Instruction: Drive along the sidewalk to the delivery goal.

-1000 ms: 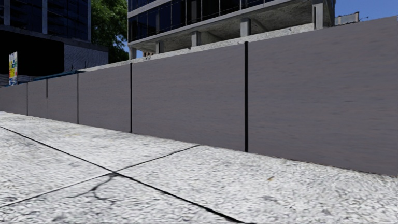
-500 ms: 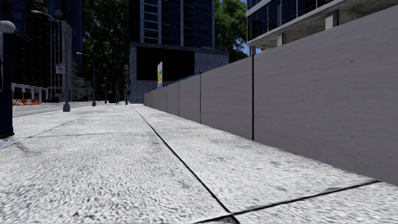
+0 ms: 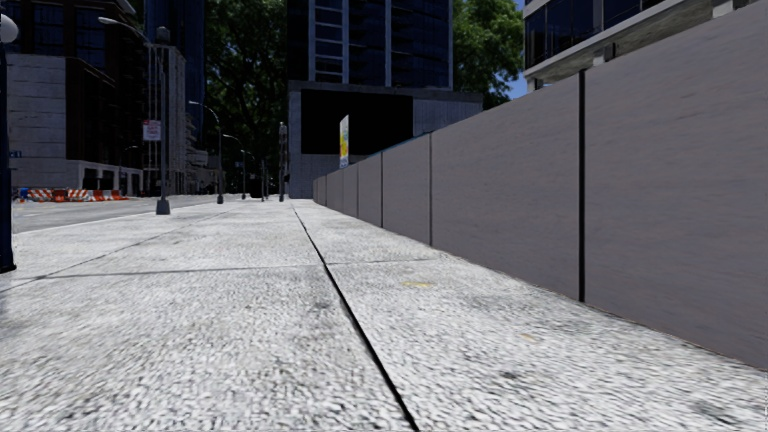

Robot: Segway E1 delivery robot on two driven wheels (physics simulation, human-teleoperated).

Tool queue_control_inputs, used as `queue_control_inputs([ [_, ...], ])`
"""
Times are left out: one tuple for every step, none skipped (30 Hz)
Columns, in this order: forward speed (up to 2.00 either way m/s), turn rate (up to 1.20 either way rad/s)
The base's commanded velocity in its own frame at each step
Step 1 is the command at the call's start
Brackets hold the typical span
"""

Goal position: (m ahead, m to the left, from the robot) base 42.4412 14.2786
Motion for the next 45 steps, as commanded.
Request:
queue_control_inputs([
  [2.00,0.00],
  [2.00,0.00],
  [2.00,0.00],
  [2.00,0.00],
  [2.00,0.00],
  [2.00,0.13],
  [2.00,0.13],
  [2.00,0.59],
  [2.00,0.80],
  [2.00,1.20],
  [2.00,1.20],
  [2.00,1.20],
  [2.00,1.20],
  [2.00,1.20],
  [2.00,0.74],
  [2.00,0.00],
  [2.00,0.00],
  [2.00,0.00],
  [2.00,0.00],
  [2.00,0.00],
  [2.00,0.00],
  [2.00,0.00],
  [2.00,0.00],
  [2.00,0.00],
  [2.00,0.00],
  [2.00,0.00],
  [2.00,0.00],
  [2.00,0.00],
  [2.00,0.00],
  [2.00,0.00],
  [2.00,0.00],
  [2.00,0.00],
  [2.00,0.00],
  [2.00,0.00],
  [2.00,0.00],
  [2.00,0.00],
  [2.00,0.00],
  [2.00,0.00],
  [2.00,0.47],
  [2.00,0.96],
  [2.00,1.20],
  [2.00,1.20],
  [2.00,1.20],
  [2.00,1.20],
  [2.00,0.85],
])
